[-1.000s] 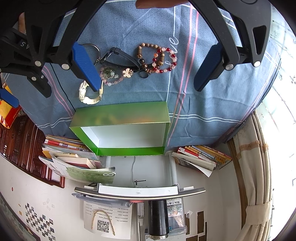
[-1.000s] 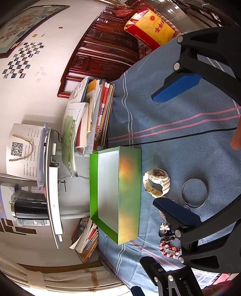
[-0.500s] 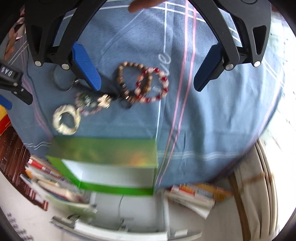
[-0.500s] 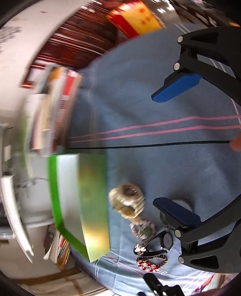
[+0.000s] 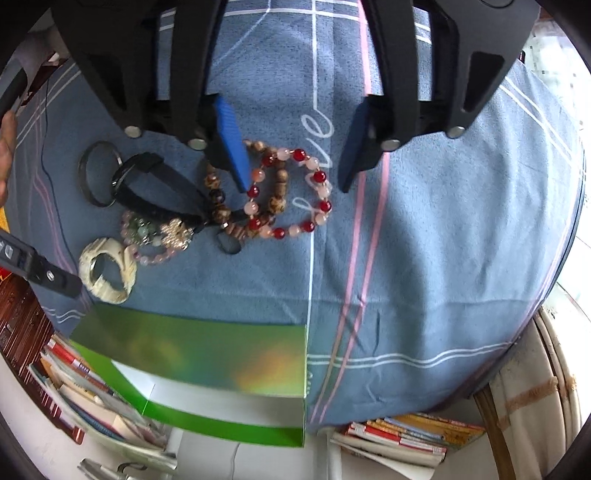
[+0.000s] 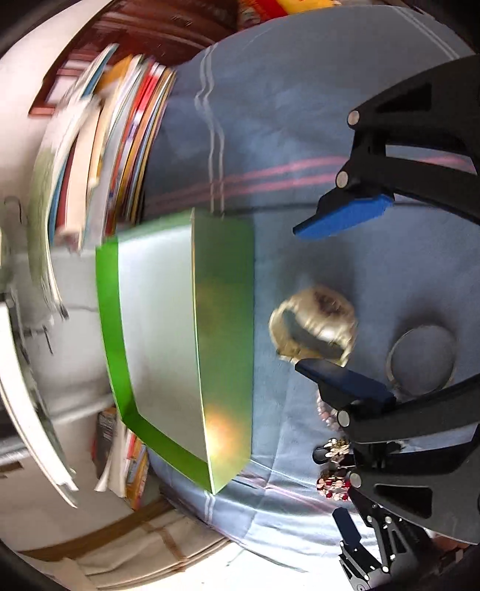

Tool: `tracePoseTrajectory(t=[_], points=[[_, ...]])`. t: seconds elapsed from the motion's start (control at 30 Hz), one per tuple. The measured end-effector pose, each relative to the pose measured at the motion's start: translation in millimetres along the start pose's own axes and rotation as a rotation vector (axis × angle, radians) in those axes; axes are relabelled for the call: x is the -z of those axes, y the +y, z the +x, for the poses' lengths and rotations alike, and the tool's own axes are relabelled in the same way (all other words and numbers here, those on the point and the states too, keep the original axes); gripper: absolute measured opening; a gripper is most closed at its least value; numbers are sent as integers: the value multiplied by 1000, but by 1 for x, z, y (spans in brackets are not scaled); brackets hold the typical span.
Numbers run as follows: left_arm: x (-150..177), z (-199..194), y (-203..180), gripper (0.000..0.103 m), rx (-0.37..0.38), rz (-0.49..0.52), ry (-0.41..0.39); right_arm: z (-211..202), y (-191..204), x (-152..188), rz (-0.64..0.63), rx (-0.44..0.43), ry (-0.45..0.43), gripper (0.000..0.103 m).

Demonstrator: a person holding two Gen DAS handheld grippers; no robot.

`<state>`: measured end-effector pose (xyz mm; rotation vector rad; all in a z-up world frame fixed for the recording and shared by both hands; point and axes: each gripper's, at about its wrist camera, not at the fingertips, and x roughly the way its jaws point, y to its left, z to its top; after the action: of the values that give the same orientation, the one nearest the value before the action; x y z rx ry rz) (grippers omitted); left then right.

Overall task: Organize jewelry
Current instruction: 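Grasp the red-and-white bead bracelet with the left tool while the right tool approaches the green crystal bracelet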

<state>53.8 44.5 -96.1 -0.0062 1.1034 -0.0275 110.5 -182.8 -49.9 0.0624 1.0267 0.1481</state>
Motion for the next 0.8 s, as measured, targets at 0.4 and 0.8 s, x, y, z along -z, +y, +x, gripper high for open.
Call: tracePoseTrajectory(t=[0.4, 0.8], points=[[-16, 16, 10, 16, 39, -32, 7, 23, -15, 4, 5, 76, 38, 19], [-37, -4, 7, 11, 51, -55, -92, -1, -49, 12, 75, 122, -25, 29]])
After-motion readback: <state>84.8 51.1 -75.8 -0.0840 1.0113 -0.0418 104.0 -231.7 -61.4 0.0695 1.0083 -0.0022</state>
